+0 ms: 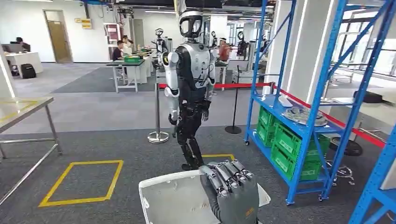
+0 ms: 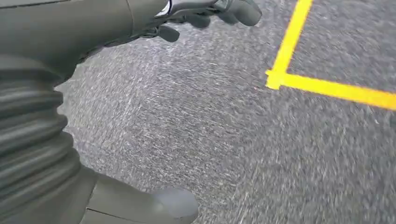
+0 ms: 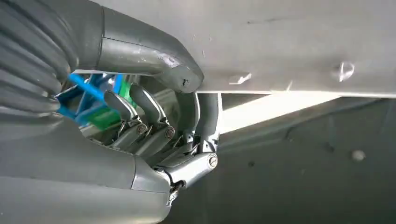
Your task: Take the parts from the cabinet and place them on the table.
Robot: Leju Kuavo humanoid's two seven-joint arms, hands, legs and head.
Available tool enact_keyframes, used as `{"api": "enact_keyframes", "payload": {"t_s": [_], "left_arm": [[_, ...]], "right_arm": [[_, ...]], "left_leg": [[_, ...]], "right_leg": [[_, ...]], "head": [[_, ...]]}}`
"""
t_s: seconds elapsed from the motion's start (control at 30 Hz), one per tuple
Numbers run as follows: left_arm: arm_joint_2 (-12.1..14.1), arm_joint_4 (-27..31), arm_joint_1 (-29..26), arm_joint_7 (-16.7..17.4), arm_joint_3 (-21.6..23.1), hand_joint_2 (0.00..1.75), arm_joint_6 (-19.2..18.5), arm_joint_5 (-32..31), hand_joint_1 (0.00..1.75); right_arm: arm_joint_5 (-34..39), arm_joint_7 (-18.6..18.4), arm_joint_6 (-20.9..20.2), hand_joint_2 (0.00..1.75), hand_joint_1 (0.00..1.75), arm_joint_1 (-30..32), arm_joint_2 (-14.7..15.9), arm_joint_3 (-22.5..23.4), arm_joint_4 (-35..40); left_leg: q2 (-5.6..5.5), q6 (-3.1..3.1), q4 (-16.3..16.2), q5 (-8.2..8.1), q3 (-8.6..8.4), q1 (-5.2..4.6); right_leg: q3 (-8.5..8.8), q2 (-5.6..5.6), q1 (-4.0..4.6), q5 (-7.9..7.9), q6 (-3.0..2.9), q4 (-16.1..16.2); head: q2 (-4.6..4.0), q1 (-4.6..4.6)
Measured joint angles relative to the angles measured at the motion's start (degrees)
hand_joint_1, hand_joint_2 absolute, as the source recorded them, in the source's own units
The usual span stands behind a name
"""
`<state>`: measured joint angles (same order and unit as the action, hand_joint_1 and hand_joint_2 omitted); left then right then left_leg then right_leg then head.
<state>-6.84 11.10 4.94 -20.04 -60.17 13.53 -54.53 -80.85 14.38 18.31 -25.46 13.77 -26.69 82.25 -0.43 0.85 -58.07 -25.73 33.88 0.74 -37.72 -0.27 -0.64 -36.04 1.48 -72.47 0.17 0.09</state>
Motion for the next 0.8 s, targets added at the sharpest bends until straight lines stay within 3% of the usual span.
{"api": "enact_keyframes", "payload": {"t_s": [0.03,0.07,0.1,0.17,0.2,0.23,0.27,0.33,0.37,0.4,0.43,0.47,0.53,0.57,0.6,0.67,0.7,0.73,0.8], "left_arm": [[0.0,0.0,0.0,0.0,0.0,1.75,0.0,0.0,0.0],[0.0,0.0,-0.1,0.0,0.0,1.75,0.0,0.0,0.0],[0.0,0.0,-0.1,0.0,0.0,1.75,0.0,0.0,0.0],[0.0,0.0,-0.1,0.0,0.0,1.75,-0.1,0.0,0.0],[-0.1,0.0,-0.1,0.0,0.0,1.75,-0.2,0.0,0.0],[0.0,0.0,0.0,0.1,0.0,1.75,-0.2,0.0,0.0],[0.1,0.0,0.0,0.2,0.0,1.75,-0.3,0.0,0.0],[0.2,0.0,-0.3,0.2,0.0,1.75,-1.3,0.0,0.0],[0.5,0.0,-0.4,0.2,0.0,1.75,-1.8,0.3,0.0],[0.5,-0.1,-0.4,0.3,0.0,1.75,-2.5,0.5,0.0],[0.7,-0.1,-0.3,0.6,0.0,1.75,-3.2,0.8,0.0],[0.9,-0.1,-0.2,0.8,-0.1,1.75,-3.7,1.1,0.0],[1.5,-0.1,-0.1,1.7,-0.6,1.75,-5.5,1.7,0.0],[1.7,-0.1,-0.2,2.1,-0.9,1.75,-6.1,1.7,0.0],[2.0,-0.1,-0.3,2.6,-1.0,1.75,-6.6,1.7,0.0],[2.8,-0.1,-0.4,3.9,-1.2,1.75,-7.3,1.7,0.0],[3.1,0.0,-0.4,4.7,-1.4,1.75,-7.3,1.7,0.0],[3.5,0.0,-0.4,5.6,-1.7,1.75,-7.0,2.0,0.0],[4.0,0.1,-0.5,6.5,-2.4,1.75,-6.7,2.4,0.0]], "right_arm": [[0.0,0.0,0.1,1.75,1.57,0.2,0.0,-0.1,-0.1],[0.0,0.0,0.1,1.75,1.57,0.2,0.0,-0.1,-0.2],[0.0,0.0,0.1,1.75,1.57,0.1,0.0,-0.2,-0.2],[0.0,0.0,0.1,1.75,1.57,-0.2,0.0,-0.2,-0.2],[0.0,0.1,0.1,1.75,1.57,-0.4,0.0,-0.2,-0.2],[0.0,0.1,0.1,1.75,1.57,-0.5,0.0,-0.3,-0.3],[0.0,0.2,0.0,1.75,1.57,-0.6,0.0,-0.3,-0.3],[0.0,0.2,0.1,1.75,1.57,-0.7,-0.1,-0.3,-0.3],[0.0,0.2,0.1,1.75,1.57,-0.8,-0.3,-0.3,-0.3],[0.0,0.1,0.1,1.75,1.57,-0.9,-0.4,-0.3,-0.3],[0.0,0.0,0.2,1.75,1.57,-0.8,-0.5,-0.3,-0.3],[0.0,0.0,0.2,1.75,1.57,-0.8,-0.5,-0.3,-0.3],[-0.1,0.1,0.0,1.75,1.57,-0.5,-0.5,-0.3,-0.5],[-0.2,0.1,0.0,1.75,1.57,-0.5,-0.5,-0.3,-0.6],[-0.2,0.2,0.0,1.75,1.57,-0.5,-0.6,-0.3,-0.7],[-0.3,0.2,0.0,1.75,1.57,-0.5,-0.6,-0.3,-0.8],[-0.3,0.2,0.0,1.75,1.57,-0.6,-0.6,-0.3,-0.8],[-0.4,0.1,0.0,1.75,1.57,-0.5,-0.6,-0.3,-0.8],[-0.4,0.2,-0.1,1.75,1.57,-0.6,-0.6,-0.3,-0.8]], "left_leg": [[-0.9,-0.03,-0.1,0.06,0.2,-0.01],[-1.82,-0.07,-0.3,0.09,0.38,-0.01],[-2.74,-0.14,-0.5,0.11,0.44,0.01],[-4.45,-0.42,-0.9,0.12,0.48,0.09],[-5.1,-0.66,-1.0,0.13,0.65,0.2],[-5.76,-1.24,-1.1,0.31,1.0,0.0],[-6.33,-1.73,-0.9,0.59,1.41,0.14],[-7.37,-2.61,-0.3,1.09,1.62,0.37],[-7.86,-3.07,-0.2,1.22,2.13,0.32],[-5.09,-3.03,-0.9,0.66,2.21,0.26],[-1.96,-3.15,-3.4,-1.42,3.45,-0.02],[-0.59,-3.38,-8.0,-4.21,5.47,0.0],[-0.11,-3.63,-17.1,-8.01,9.45,0.05],[-0.1,-3.69,-18.7,-8.09,10.05,0.05],[-0.02,-3.71,-17.3,-6.96,9.23,0.05],[1.04,-3.57,-7.6,-2.4,3.7,0.04],[3.27,-3.35,-2.0,-0.62,0.46,-0.05],[5.62,-2.62,-0.7,-0.93,-0.16,-0.41],[4.06,-2.03,-0.6,-0.47,0.0,-0.42]], "right_leg": [[-1.78,0.13,0.01,-0.9,0.03,-3.4],[-2.39,0.19,0.01,-0.32,-0.02,-4.1],[-1.37,0.26,-0.04,1.67,-0.13,-1.7],[3.6,1.37,-0.23,7.14,-0.41,8.6],[5.46,3.53,-0.43,7.7,-0.59,12.9],[5.62,4.66,-0.2,7.05,-0.49,13.5],[5.45,3.7,-0.11,7.34,-0.7,13.5],[5.36,2.83,0.23,7.54,-1.27,13.5],[5.73,2.07,-0.28,7.96,-1.87,14.1],[5.83,1.29,-0.3,8.32,-2.37,14.5],[5.8,0.75,-0.17,8.4,-2.83,14.6],[5.75,-0.11,0.0,8.38,-2.96,14.6],[5.67,-1.75,0.23,8.29,-3.1,14.6],[5.65,-2.42,0.26,8.29,-3.1,14.6],[5.67,-3.1,0.26,8.28,-3.09,14.6],[5.85,-4.56,0.26,8.15,-2.9,14.5],[6.02,-5.19,0.37,7.98,-2.65,14.4],[6.08,-5.68,0.89,7.69,-2.27,14.2],[6.24,-6.59,0.88,7.7,-1.81,14.2]], "head": [[0.02,0.02],[0.0,0.11],[0.0,0.11],[0.0,0.2],[0.0,0.24],[0.0,-0.04],[0.02,0.18],[0.02,0.09],[0.02,0.11],[0.02,0.0],[0.0,-0.22],[0.02,-0.2],[0.02,-0.24],[0.02,-0.28],[0.02,-0.28],[0.0,-0.33],[0.02,-0.35],[0.0,-0.39],[0.02,-0.22]]}}
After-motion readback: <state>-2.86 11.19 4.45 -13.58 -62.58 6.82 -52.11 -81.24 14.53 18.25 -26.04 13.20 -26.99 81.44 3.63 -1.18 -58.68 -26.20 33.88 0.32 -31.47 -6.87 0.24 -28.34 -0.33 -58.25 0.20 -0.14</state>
